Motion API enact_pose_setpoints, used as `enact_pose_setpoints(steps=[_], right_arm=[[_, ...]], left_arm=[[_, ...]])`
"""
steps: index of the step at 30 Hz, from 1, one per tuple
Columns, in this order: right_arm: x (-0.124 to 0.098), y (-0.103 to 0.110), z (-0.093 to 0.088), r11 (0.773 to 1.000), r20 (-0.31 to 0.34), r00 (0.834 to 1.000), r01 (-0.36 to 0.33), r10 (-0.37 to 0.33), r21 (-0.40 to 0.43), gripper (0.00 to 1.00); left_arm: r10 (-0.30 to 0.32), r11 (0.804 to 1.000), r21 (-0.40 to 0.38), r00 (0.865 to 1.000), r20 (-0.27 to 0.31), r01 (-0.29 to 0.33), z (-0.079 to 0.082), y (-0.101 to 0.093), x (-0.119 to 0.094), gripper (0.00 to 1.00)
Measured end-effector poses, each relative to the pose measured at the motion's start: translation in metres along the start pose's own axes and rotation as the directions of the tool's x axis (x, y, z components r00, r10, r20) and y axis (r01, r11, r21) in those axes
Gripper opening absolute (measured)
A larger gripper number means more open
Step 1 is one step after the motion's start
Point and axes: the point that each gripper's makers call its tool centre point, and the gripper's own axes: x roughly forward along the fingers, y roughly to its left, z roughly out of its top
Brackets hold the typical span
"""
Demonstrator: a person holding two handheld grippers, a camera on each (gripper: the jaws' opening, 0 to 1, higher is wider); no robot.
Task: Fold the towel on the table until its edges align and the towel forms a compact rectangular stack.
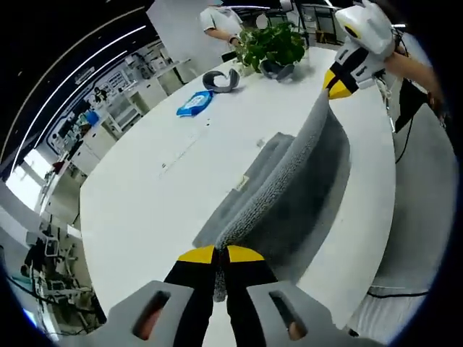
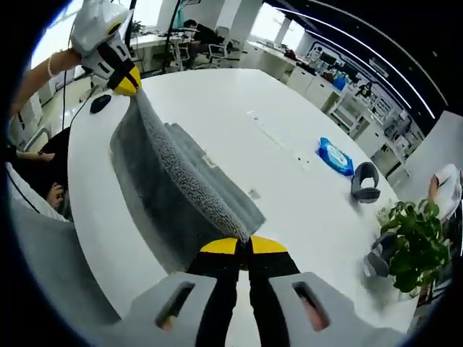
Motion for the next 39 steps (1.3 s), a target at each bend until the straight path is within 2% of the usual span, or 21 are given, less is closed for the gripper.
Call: enact_pose_setpoints(steps=[11, 13, 16, 20, 25, 29, 32, 35, 37, 39], right_arm=[[0.061, -0.015, -0.010, 0.996, -0.055, 0.997, 0.049, -0.045, 0.078, 0.02], [0.073, -0.014, -0.017, 0.994, -0.087, 0.996, 0.044, -0.036, 0.098, 0.02], [0.087, -0.014, -0.022, 0.991, -0.102, 0.994, 0.049, -0.037, 0.120, 0.02], [0.100, -0.015, -0.027, 0.981, -0.116, 0.993, 0.050, -0.028, 0.186, 0.03], [0.108, -0.017, -0.027, 0.983, -0.113, 0.993, 0.056, -0.036, 0.176, 0.05], [0.109, -0.020, -0.026, 0.985, -0.100, 0.993, 0.075, -0.060, 0.158, 0.12], [0.103, -0.020, -0.022, 0.979, -0.071, 0.996, 0.070, -0.057, 0.189, 0.14], [0.092, -0.021, -0.020, 0.976, -0.041, 0.995, 0.096, -0.089, 0.197, 0.16], [0.085, -0.013, -0.018, 0.972, -0.006, 0.998, 0.058, -0.058, 0.227, 0.18], [0.078, -0.009, -0.019, 0.967, 0.013, 0.998, 0.064, -0.069, 0.247, 0.20]], left_arm=[[0.043, 0.998, -0.041, 0.999, -0.019, -0.043, -0.010, 0.013, 0.053, 0.04], [0.049, 0.997, -0.054, 0.998, -0.029, -0.050, -0.013, 0.014, 0.064, 0.04], [0.073, 0.995, -0.063, 0.997, -0.029, -0.075, -0.016, 0.016, 0.078, 0.05], [0.087, 0.988, -0.123, 0.996, -0.030, -0.091, -0.022, 0.018, 0.091, 0.05], [0.104, 0.978, -0.180, 0.994, -0.024, -0.107, -0.026, 0.018, 0.097, 0.06], [0.097, 0.973, -0.209, 0.995, 0.010, -0.093, -0.023, 0.019, 0.095, 0.14], [0.100, 0.968, -0.235, 0.994, 0.032, -0.090, -0.022, 0.022, 0.087, 0.17], [0.107, 0.964, -0.249, 0.993, 0.056, -0.090, -0.022, 0.024, 0.079, 0.17], [0.094, 0.963, -0.257, 0.994, 0.058, -0.076, -0.024, 0.021, 0.078, 0.17], [0.082, 0.965, -0.253, 0.995, 0.058, -0.064, -0.026, 0.018, 0.078, 0.17]])
